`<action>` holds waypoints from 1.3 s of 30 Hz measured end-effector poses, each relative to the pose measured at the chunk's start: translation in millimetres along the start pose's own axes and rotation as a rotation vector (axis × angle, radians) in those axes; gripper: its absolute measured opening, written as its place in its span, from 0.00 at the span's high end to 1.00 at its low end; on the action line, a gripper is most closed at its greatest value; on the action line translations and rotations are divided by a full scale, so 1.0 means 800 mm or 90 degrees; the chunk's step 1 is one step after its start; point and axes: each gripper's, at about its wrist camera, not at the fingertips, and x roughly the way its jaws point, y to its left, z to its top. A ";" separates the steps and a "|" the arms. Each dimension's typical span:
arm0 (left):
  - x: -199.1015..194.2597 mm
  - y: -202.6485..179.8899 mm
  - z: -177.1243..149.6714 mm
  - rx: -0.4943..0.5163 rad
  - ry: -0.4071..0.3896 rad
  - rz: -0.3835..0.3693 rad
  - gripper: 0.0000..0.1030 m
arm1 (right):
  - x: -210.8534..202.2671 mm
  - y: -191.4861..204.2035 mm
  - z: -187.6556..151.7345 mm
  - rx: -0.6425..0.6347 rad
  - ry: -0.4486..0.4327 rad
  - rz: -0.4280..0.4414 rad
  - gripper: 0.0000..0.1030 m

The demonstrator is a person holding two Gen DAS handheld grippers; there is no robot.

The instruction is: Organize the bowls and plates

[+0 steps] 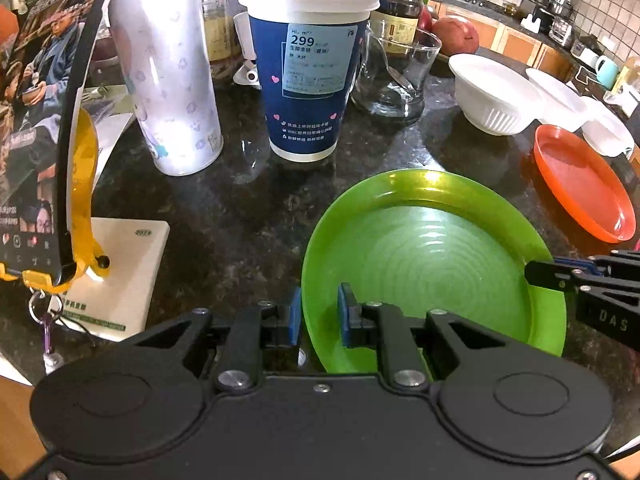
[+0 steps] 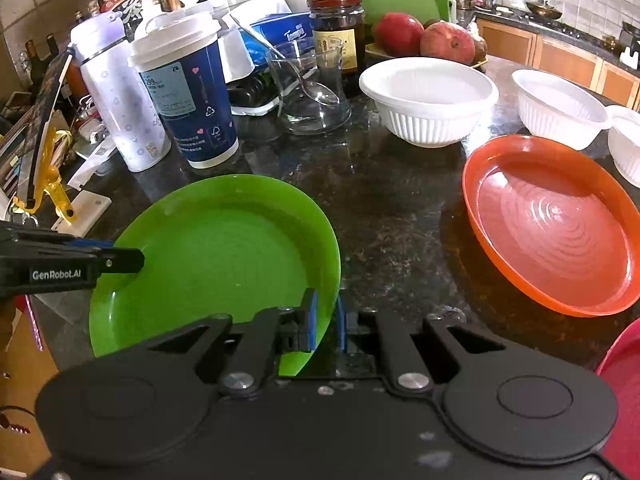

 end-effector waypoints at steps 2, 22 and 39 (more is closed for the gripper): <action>0.000 0.000 0.000 0.006 -0.003 -0.003 0.75 | -0.003 0.002 -0.002 0.003 -0.013 -0.003 0.85; -0.065 -0.070 0.004 0.103 -0.164 -0.039 0.58 | -0.116 -0.068 -0.048 0.123 -0.190 -0.126 0.59; -0.029 -0.286 -0.014 0.147 -0.073 -0.142 0.58 | -0.224 -0.277 -0.130 0.178 -0.217 -0.219 0.50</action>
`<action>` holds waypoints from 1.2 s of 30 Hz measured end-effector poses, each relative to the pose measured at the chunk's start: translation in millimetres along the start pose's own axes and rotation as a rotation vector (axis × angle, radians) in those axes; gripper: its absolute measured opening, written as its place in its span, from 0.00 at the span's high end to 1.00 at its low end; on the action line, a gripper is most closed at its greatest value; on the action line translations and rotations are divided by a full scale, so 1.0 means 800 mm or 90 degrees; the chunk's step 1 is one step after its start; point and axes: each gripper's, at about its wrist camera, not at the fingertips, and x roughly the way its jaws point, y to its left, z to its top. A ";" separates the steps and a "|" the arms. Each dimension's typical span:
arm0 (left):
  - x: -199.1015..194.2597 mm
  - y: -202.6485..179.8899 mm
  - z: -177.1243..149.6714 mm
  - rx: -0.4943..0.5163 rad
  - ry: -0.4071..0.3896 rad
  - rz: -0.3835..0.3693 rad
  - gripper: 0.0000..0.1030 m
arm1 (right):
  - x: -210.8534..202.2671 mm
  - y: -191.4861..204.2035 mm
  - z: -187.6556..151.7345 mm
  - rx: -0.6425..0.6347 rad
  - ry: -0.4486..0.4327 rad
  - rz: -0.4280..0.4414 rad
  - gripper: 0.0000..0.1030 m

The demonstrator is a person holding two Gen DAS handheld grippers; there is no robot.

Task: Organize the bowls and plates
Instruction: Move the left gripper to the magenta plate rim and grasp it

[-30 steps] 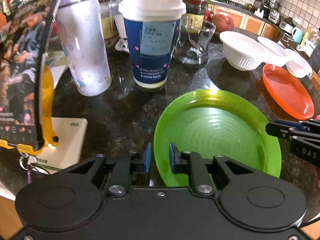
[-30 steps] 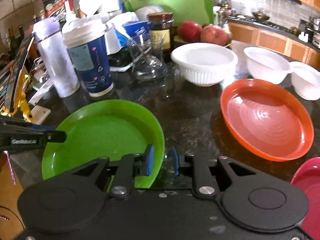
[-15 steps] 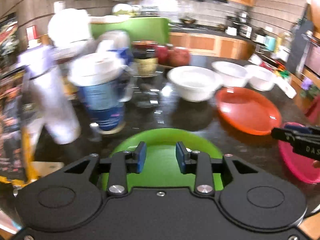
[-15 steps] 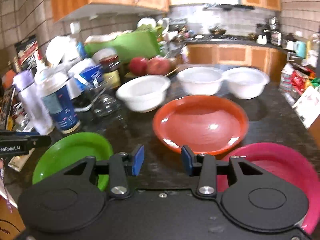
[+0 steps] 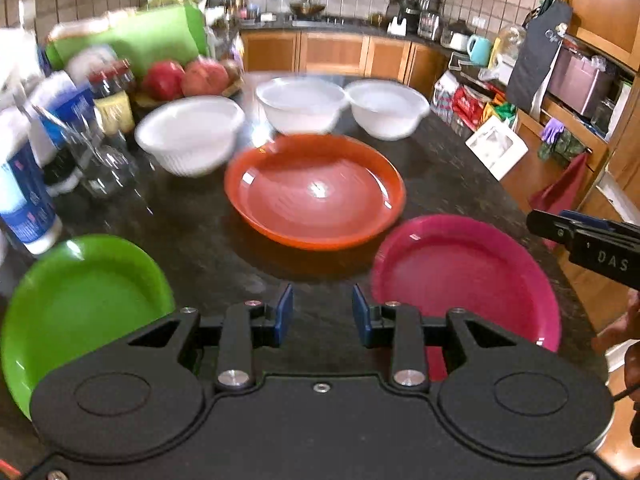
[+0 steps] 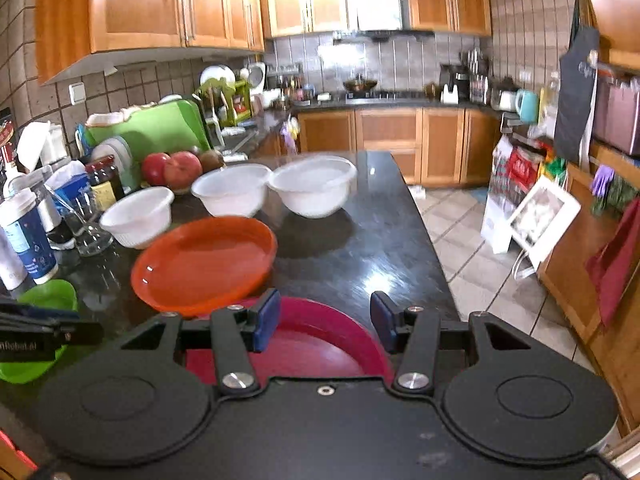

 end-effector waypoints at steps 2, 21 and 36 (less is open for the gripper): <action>0.008 -0.009 -0.001 -0.022 0.016 -0.002 0.58 | 0.006 -0.021 -0.003 -0.005 0.017 0.015 0.50; 0.049 -0.058 -0.013 -0.090 0.066 0.057 0.62 | 0.076 -0.059 -0.018 -0.048 0.150 0.117 0.65; 0.041 -0.064 -0.012 -0.104 0.060 0.077 0.65 | 0.072 -0.044 -0.016 -0.070 0.147 0.129 0.72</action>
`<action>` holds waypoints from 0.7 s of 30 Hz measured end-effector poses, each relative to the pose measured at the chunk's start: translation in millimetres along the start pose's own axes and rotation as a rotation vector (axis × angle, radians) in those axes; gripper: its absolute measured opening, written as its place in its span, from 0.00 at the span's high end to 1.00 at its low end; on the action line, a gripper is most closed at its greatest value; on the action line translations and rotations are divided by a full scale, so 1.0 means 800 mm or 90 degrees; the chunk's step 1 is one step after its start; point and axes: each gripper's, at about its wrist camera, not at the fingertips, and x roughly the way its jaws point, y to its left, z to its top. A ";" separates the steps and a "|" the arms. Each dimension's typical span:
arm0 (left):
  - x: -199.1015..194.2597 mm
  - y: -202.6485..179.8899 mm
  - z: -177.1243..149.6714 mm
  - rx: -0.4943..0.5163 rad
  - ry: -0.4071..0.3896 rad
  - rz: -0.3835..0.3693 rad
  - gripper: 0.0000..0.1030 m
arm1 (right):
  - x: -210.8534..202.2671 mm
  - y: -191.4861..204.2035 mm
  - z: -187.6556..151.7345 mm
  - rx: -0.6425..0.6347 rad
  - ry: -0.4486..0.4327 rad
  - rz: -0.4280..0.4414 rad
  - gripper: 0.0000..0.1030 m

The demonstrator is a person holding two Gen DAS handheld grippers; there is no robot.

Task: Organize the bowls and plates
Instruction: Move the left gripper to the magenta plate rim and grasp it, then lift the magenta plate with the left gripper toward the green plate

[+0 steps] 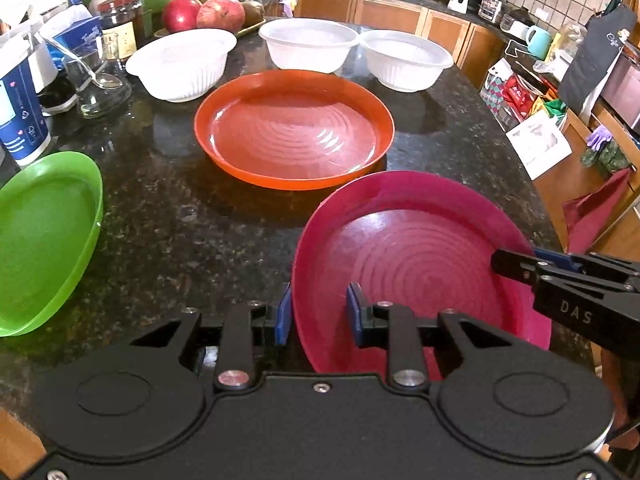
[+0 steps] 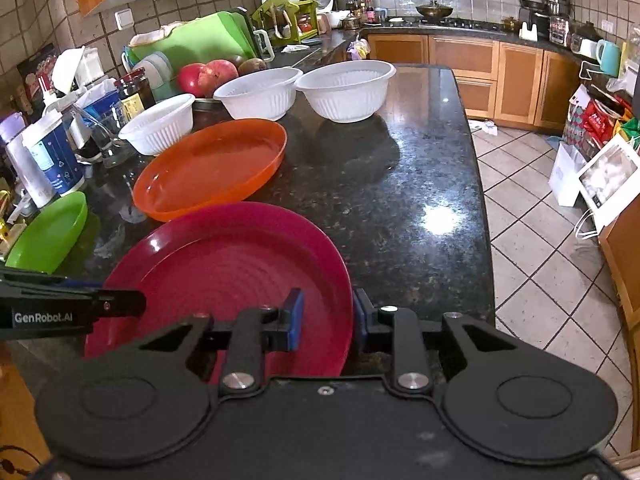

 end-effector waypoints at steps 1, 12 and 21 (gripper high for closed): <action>-0.001 0.001 0.000 0.000 -0.001 0.002 0.65 | 0.000 0.002 0.000 -0.001 -0.001 0.001 0.72; -0.004 0.011 -0.013 0.003 -0.008 0.011 0.65 | 0.001 0.009 -0.005 0.003 0.000 0.016 0.73; -0.012 0.008 -0.026 -0.006 -0.020 0.018 0.65 | -0.006 0.006 -0.012 -0.006 -0.001 0.017 0.73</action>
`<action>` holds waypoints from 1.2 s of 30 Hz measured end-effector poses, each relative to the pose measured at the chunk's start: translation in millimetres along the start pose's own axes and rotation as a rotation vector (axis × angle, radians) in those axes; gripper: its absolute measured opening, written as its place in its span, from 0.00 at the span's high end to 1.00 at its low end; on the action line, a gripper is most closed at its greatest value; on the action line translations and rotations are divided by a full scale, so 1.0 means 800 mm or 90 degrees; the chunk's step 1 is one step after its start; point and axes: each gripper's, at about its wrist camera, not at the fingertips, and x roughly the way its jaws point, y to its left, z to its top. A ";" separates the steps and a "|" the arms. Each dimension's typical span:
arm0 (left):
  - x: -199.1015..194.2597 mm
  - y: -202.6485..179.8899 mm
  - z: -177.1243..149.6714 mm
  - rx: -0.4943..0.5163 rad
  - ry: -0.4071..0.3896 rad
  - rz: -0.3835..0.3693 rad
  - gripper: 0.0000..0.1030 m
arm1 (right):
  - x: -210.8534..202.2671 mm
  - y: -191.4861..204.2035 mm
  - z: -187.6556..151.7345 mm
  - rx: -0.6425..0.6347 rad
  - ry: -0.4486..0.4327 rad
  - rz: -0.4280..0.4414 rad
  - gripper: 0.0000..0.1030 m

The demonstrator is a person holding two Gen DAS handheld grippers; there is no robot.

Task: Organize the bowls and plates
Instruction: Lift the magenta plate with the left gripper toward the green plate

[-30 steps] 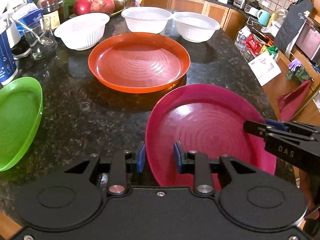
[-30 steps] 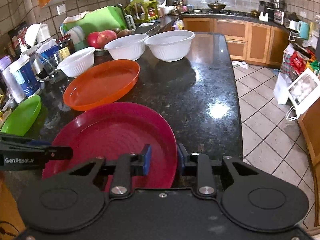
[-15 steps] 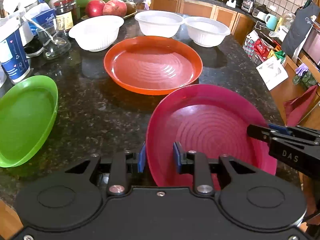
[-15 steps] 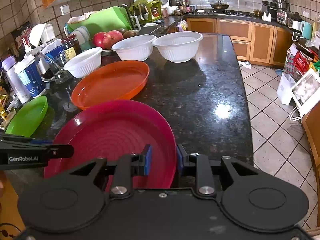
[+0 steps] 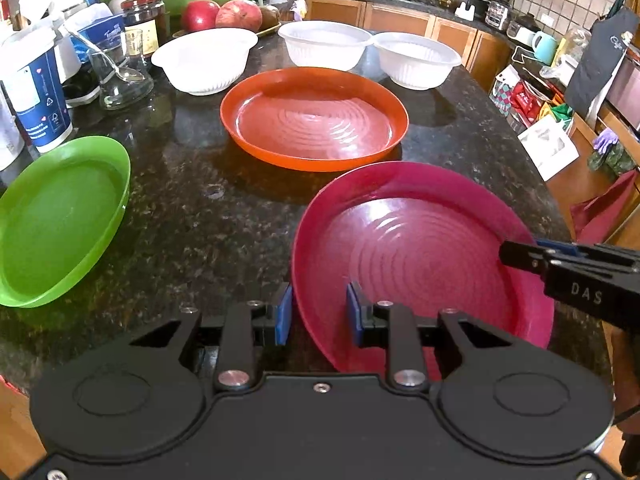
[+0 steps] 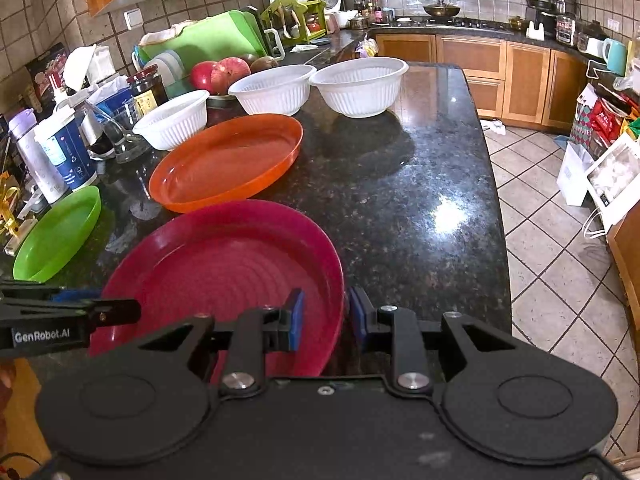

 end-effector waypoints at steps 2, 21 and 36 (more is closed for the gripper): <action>0.001 -0.001 0.001 -0.003 0.000 0.001 0.65 | -0.001 0.002 -0.001 -0.003 -0.002 0.001 0.73; -0.012 -0.008 0.014 -0.015 -0.023 0.028 0.65 | -0.018 0.012 0.004 -0.008 -0.043 -0.006 0.74; -0.019 0.005 0.009 -0.020 -0.024 0.029 0.65 | -0.024 0.024 -0.001 -0.008 -0.047 -0.006 0.74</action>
